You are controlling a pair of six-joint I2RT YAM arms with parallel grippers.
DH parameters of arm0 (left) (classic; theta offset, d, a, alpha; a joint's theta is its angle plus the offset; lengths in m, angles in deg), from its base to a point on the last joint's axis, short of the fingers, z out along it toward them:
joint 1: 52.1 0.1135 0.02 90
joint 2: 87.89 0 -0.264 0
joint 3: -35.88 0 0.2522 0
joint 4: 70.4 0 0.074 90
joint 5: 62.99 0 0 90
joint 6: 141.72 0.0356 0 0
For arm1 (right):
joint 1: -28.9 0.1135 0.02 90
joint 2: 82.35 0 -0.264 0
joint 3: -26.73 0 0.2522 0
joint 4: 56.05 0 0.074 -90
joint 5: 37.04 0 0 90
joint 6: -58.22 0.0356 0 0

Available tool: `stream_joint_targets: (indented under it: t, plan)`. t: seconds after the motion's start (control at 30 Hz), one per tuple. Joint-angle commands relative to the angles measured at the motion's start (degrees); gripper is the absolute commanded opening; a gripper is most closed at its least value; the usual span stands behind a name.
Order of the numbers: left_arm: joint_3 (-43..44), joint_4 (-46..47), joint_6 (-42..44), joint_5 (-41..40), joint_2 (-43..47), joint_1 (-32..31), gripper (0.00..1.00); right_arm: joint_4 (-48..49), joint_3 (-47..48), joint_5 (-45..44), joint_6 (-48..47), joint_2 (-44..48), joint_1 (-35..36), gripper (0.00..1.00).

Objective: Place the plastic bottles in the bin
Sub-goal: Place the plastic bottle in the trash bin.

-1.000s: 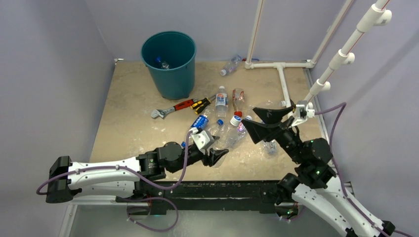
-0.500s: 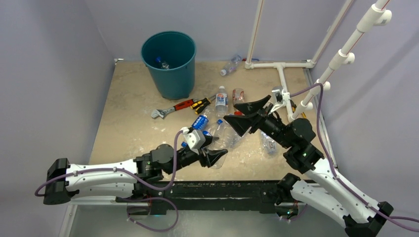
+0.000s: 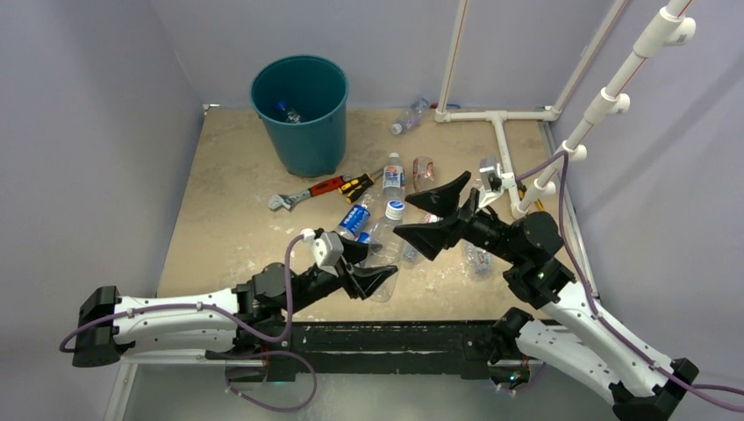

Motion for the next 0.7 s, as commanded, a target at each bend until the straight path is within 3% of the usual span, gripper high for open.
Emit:
stream_joint_targets:
  t: [0.0, 0.27, 0.43, 0.53, 0.67]
  plan:
    - [-1.33, 7.97, -1.26, 1.5, 0.95, 0.0, 0.36, 2.9, 0.42, 2.35, -0.17, 1.0, 0.05, 0.99]
    - [-1.07, 7.99, -1.41, 3.79, -0.29, -0.02, 0.35, -1.89, 7.02, 2.19, -1.75, -5.25, 0.05, 0.95]
    - [-1.18, 7.39, -1.33, 3.81, -0.13, -0.02, 0.35, -1.48, 9.69, 4.55, 0.17, -8.52, 0.04, 0.72]
    - [-1.29, 7.45, -1.48, 3.61, 0.28, -0.02, 0.35, -4.13, 11.81, 6.44, 0.94, -10.38, 0.05, 0.65]
    - [-1.51, 7.22, -1.57, 2.86, 1.0, -0.02, 0.35, -6.91, 12.78, 7.84, 0.79, -9.95, 0.05, 0.71]
